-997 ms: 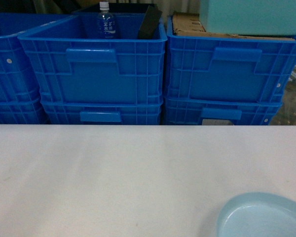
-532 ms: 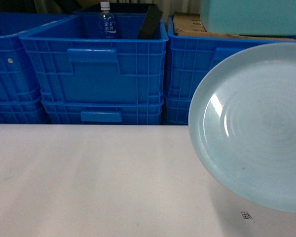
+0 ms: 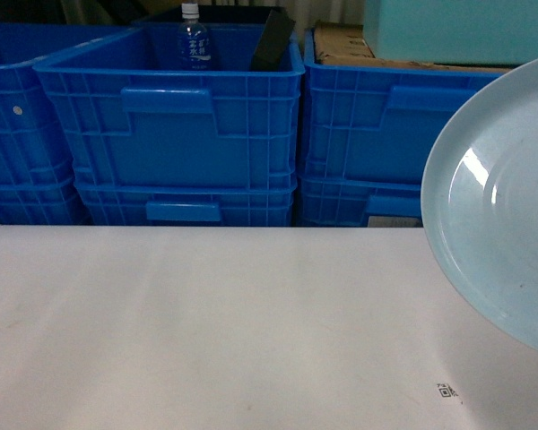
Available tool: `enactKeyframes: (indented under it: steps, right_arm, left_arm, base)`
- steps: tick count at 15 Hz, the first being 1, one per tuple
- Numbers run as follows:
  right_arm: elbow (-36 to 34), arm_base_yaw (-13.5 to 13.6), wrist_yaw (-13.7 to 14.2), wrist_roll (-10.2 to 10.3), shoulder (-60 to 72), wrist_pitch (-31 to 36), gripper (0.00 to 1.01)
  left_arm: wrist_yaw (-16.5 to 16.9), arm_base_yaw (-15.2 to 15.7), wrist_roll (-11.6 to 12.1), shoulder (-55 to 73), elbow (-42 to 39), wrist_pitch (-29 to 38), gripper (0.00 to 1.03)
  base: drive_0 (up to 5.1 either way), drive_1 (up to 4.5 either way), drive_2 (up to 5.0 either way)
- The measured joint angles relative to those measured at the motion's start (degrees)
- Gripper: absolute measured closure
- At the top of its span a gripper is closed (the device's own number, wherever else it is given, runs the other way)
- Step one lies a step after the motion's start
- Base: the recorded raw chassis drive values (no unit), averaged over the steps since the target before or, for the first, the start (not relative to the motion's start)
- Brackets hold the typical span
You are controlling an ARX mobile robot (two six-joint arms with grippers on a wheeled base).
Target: Place blue tray on left shelf second layer neatly
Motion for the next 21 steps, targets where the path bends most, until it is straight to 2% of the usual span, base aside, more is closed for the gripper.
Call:
enactKeyframes:
  steps: [1, 3, 4, 5, 21]
  right_arm:
    - [-1.05, 0.68, 1.73, -1.31, -0.11, 2.62, 0.99]
    - [-2.19, 1.03, 0.72, -2.54, -1.84, 4.35, 0.99]
    - [-2.47, 1.07, -1.6, -2.19, -4.39, 2.47, 0.99]
    - [-2.8, 1.09, -2.29, -1.75, -5.68, 2.86, 0.99]
    - [-2.86, 1.11, -2.38, -1.36, -5.33, 2.8, 0.99]
  left_arm:
    - [0.0, 0.0, 0.0, 0.0, 0.0, 0.0, 0.05]
    - [0.0, 0.0, 0.0, 0.0, 0.0, 0.02, 0.05]
    - [0.0, 0.0, 0.0, 0.0, 0.0, 0.0, 0.05]
    - [0.0, 0.0, 0.0, 0.0, 0.0, 0.0, 0.05]
    - [-0.02, 0.0, 0.0, 0.0, 0.0, 0.02, 0.05]
  base:
    - [0.0, 0.0, 0.0]
    - [0.0, 0.0, 0.0]
    - [0.0, 0.0, 0.0]
    - [0.0, 0.0, 0.0]
    - [-0.1, -0.11, -0.1]
